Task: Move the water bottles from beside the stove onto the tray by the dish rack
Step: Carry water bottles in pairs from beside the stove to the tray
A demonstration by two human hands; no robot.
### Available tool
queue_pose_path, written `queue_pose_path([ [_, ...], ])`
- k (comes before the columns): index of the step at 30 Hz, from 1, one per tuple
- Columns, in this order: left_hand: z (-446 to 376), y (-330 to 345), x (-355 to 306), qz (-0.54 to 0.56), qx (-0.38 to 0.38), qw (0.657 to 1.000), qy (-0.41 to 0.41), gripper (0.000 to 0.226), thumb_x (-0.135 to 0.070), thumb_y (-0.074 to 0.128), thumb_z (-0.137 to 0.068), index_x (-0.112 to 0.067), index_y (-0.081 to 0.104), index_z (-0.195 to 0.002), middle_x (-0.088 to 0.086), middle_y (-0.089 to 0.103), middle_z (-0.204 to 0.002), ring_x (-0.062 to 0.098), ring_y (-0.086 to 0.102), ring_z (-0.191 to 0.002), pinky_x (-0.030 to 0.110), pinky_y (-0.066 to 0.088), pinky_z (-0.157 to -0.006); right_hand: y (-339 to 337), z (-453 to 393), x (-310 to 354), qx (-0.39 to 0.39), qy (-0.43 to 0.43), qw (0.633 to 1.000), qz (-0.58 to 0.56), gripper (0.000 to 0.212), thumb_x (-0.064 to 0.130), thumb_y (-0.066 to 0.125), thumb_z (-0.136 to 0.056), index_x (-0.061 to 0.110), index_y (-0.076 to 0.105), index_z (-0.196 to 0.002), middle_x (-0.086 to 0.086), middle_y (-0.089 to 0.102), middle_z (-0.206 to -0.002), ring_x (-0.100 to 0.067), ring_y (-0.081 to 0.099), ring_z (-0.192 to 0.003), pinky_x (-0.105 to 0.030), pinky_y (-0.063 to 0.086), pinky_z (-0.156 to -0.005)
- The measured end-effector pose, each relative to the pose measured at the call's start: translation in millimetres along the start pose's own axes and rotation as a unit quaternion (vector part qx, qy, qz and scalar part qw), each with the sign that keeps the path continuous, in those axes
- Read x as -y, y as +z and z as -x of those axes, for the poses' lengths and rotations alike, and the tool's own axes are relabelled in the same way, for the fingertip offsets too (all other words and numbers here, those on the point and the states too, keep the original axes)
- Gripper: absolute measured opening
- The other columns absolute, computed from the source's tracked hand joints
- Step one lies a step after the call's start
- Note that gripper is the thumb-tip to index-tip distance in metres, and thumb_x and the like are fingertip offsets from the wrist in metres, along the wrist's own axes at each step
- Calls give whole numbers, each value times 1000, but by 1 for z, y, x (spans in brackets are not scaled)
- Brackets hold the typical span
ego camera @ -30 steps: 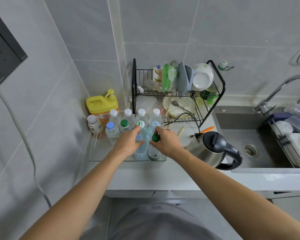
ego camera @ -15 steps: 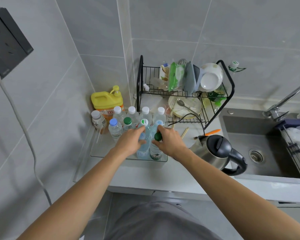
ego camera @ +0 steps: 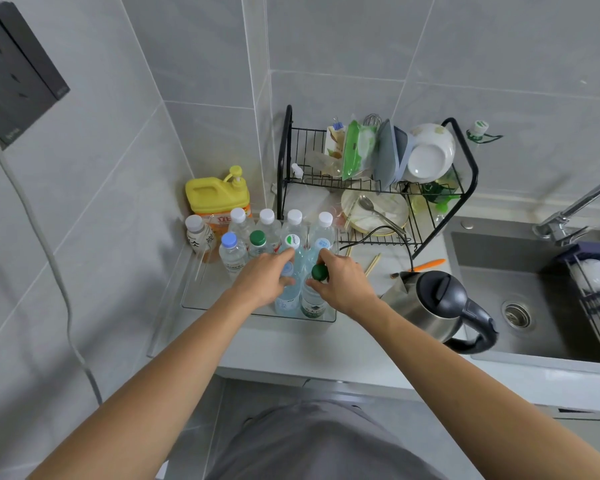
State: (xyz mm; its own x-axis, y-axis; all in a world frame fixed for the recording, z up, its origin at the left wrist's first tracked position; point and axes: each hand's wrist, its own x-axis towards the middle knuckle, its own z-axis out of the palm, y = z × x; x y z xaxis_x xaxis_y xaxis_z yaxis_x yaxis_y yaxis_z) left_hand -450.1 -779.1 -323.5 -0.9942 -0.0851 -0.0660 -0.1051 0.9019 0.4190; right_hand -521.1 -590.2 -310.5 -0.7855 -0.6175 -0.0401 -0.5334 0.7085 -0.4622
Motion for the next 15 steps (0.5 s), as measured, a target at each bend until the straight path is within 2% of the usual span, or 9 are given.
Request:
queue_pose_path([
  [4, 0, -1, 0, 0, 6, 1000, -3, 35, -32, 76, -92, -23, 45, -103, 9, 67, -90, 34, 64, -80, 49, 54, -70, 0, 0, 0, 1, 3, 1000, 1, 38, 38, 79, -89, 16, 51, -102, -4, 63, -90, -28, 58, -78, -39, 52, -73],
  [8, 3, 4, -4, -5, -20, 1000, -14, 38, -37, 74, -95, -17, 48, -113, 6, 62, -80, 35, 65, -76, 41, 47, -60, 0, 1, 0, 3, 5, 1000, -5, 38, 38, 79, -89, 15, 51, -102, -4, 63, -89, -29, 58, -78, -39, 52, -73],
  [12, 5, 7, -6, -5, -26, 1000, -15, 38, -38, 72, -96, -16, 47, -115, 9, 64, -85, 34, 66, -78, 40, 45, -61, 0, 1, 0, 4, 6, 1000, -8, 38, 37, 79, -89, 15, 51, -101, -4, 63, -89, -29, 58, -77, -39, 52, -73],
  [15, 4, 6, -4, 3, -18, 1000, -16, 38, -38, 72, -96, -16, 46, -114, 6, 59, -78, 36, 65, -75, 43, 49, -62, 0, 1, 1, 5, 5, 1000, -6, 38, 38, 79, -89, 16, 50, -101, -4, 62, -89, -29, 58, -76, -39, 52, -72],
])
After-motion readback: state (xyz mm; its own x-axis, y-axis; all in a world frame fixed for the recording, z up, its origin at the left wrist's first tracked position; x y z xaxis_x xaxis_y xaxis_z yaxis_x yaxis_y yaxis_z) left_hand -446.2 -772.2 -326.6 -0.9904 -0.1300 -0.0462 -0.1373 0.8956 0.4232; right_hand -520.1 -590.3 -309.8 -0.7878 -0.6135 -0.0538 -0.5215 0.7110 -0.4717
